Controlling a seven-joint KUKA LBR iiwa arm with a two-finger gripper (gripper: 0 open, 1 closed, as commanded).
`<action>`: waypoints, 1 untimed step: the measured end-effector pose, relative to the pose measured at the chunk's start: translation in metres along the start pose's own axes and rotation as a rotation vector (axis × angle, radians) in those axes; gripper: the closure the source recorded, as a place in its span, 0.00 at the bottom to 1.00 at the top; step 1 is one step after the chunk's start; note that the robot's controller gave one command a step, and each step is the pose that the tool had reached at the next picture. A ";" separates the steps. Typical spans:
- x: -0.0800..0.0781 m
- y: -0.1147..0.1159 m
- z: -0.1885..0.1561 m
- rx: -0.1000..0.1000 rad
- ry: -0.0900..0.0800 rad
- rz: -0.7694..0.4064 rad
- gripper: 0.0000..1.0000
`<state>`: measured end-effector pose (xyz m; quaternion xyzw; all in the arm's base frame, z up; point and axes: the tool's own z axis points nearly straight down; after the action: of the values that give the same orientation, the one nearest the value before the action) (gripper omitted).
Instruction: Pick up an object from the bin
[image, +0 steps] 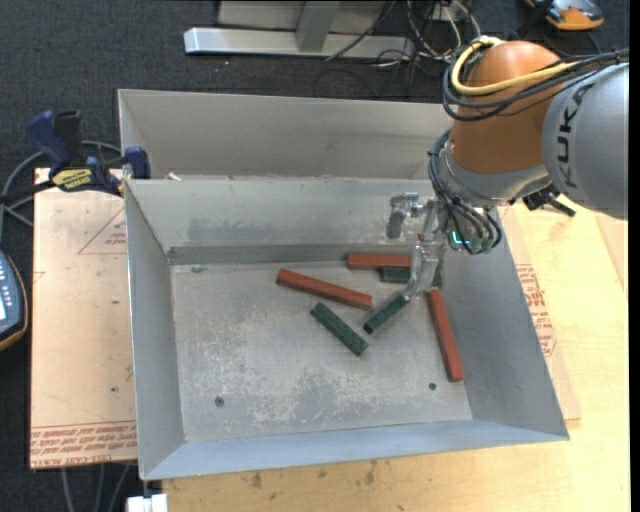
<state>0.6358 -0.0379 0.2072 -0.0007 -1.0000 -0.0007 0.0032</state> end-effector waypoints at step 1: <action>-0.002 -0.046 0.134 0.000 -0.002 0.042 0.00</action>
Offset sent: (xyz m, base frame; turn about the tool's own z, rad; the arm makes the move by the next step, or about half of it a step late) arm 0.0030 -0.0450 -0.1295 0.0382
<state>0.6372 -0.0835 0.0730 -0.0220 -0.9998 -0.0006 0.0023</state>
